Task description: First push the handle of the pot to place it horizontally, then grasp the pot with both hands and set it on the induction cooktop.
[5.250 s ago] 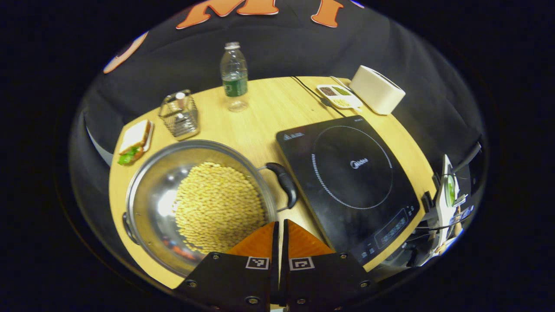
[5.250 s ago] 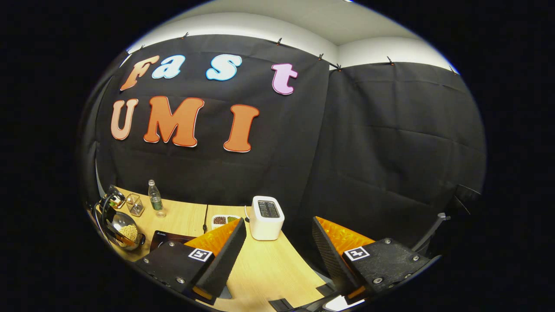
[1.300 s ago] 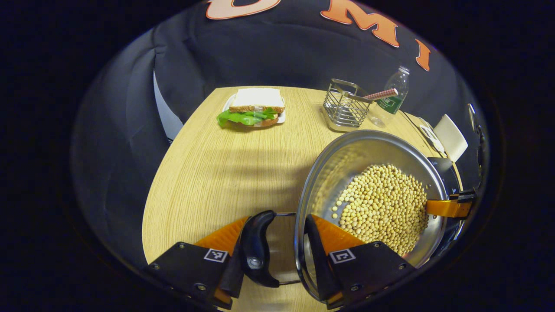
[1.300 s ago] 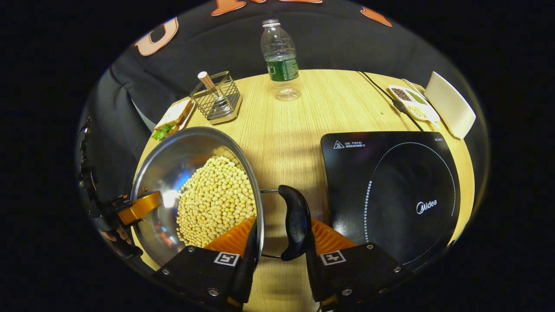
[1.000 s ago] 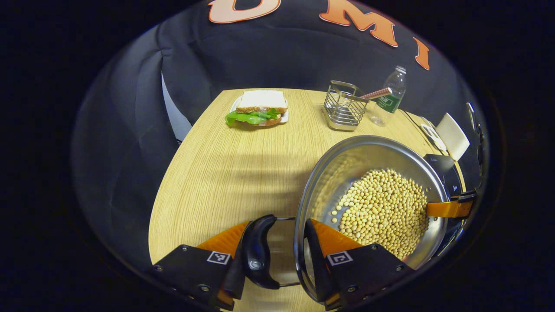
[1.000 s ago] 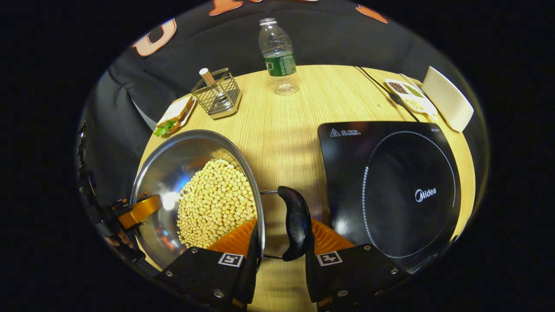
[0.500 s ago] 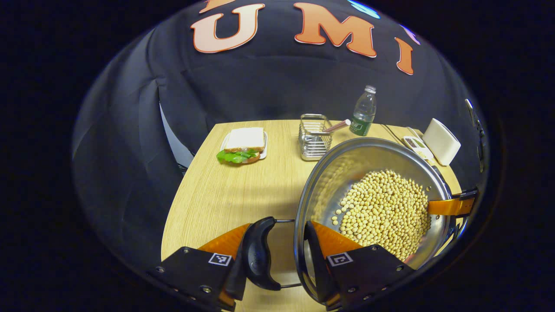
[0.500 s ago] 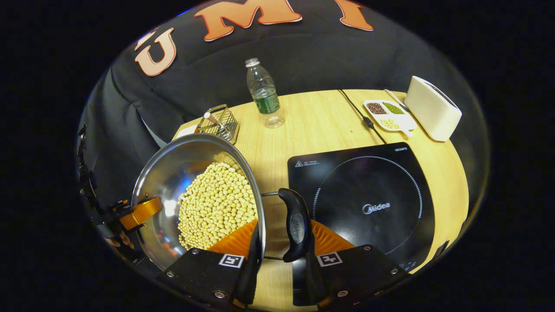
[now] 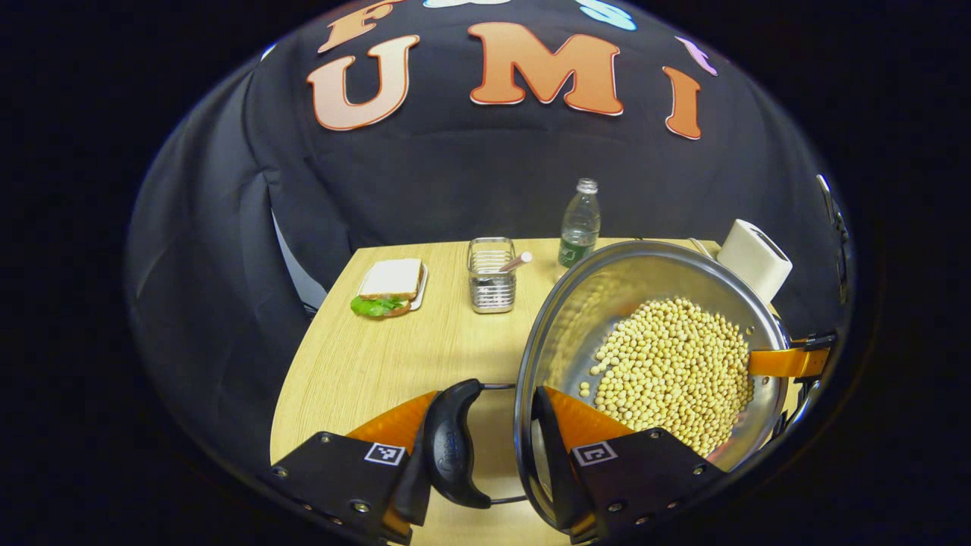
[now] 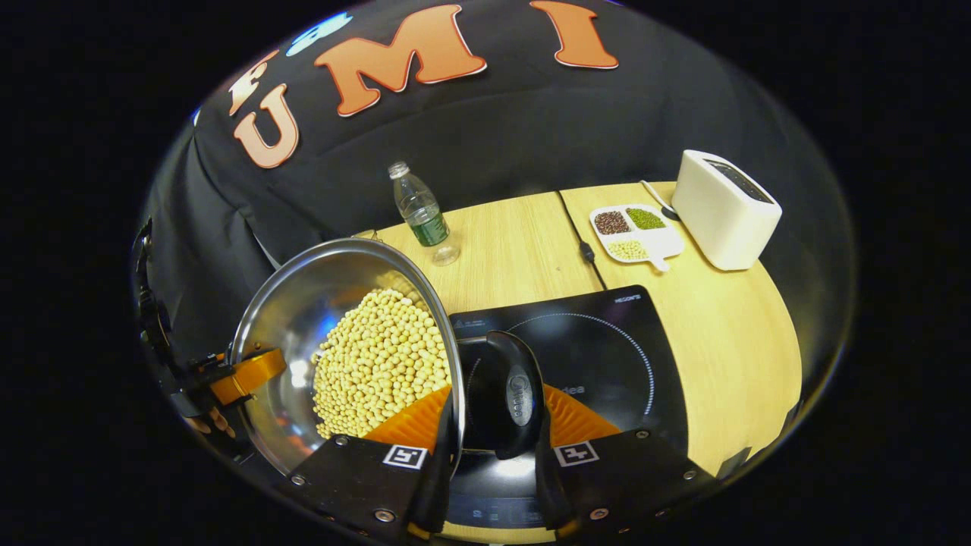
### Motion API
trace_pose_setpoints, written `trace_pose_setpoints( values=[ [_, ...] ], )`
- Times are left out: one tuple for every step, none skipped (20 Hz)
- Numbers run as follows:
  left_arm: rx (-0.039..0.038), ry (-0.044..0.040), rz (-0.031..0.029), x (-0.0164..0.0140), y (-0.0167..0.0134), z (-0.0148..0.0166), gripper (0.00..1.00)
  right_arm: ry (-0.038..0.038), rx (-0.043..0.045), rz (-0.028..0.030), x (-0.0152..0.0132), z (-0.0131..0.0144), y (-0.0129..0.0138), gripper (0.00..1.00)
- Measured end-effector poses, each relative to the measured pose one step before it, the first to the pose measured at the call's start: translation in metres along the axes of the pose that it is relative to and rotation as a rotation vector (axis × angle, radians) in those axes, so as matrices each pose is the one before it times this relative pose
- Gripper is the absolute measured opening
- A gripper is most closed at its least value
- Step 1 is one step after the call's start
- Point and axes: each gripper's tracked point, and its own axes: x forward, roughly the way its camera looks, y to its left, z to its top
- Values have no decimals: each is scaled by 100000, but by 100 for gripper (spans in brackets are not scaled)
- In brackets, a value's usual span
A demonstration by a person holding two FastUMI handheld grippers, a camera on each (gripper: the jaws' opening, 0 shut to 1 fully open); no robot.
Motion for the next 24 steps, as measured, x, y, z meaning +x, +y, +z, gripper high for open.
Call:
trace_pose_setpoints(
  values=[
    [-387,-176,490,69,-174,-177,64,-636,-414,454,133,4,-91,47],
    [-9,-473,528,-60,-28,49,64,-685,-28,641,75,-45,-28,47],
    [205,-550,639,-184,32,23,61,-550,190,841,-47,162,-188,47],
    [341,-665,868,-250,-48,83,64,-123,-134,922,29,138,-125,47],
    [179,-703,878,-177,-17,-1,61,-360,-324,938,61,114,-205,47],
    [-212,-442,676,-192,-143,-198,64,-293,-470,707,52,48,-365,47],
    [-610,-298,595,98,-158,-146,64,-405,-434,600,229,252,-165,47],
    [-633,137,538,142,-112,-285,64,-204,-406,228,107,50,-46,47],
    [-367,210,459,-63,-39,-103,64,267,-512,91,-78,280,-225,47],
    [193,-99,260,52,-19,-53,64,260,-323,88,-134,321,-73,46],
    [-2,54,236,-64,38,3,64,223,-164,-3,19,482,-16,47],
    [-546,858,361,43,52,-57,64,164,-738,-215,-301,182,-187,46],
    [-730,868,259,-260,89,73,64,374,-157,-357,-123,270,-99,46],
    [-246,918,34,15,110,274,64,797,251,-50,-103,82,-97,46],
    [585,537,-61,24,-105,129,64,700,927,-4,77,115,25,46],
    [1385,-126,-29,179,-29,415,64,466,1066,2,-5,-494,42,46],
    [1439,-557,-130,170,-57,209,64,459,1024,-27,141,-8,66,46],
    [505,-223,-551,135,-63,155,64,-10,479,-151,-129,-189,-83,47],
    [-606,298,-962,34,-180,-204,64,-611,584,-534,-46,69,-139,47],
    [-589,437,-1091,216,-211,8,61,-296,273,-843,-142,-75,-174,46],
    [226,92,-1177,388,-76,-72,64,-434,515,-962,-61,197,-294,41],
    [1157,-466,-1059,328,-82,149,64,-345,1180,-886,-63,108,-108,46],
    [1766,-430,-889,-260,239,195,64,49,1301,-822,-36,207,-158,46],
    [1291,-273,-909,24,125,210,64,-18,1161,-764,-130,-290,53,46]
  ],
)
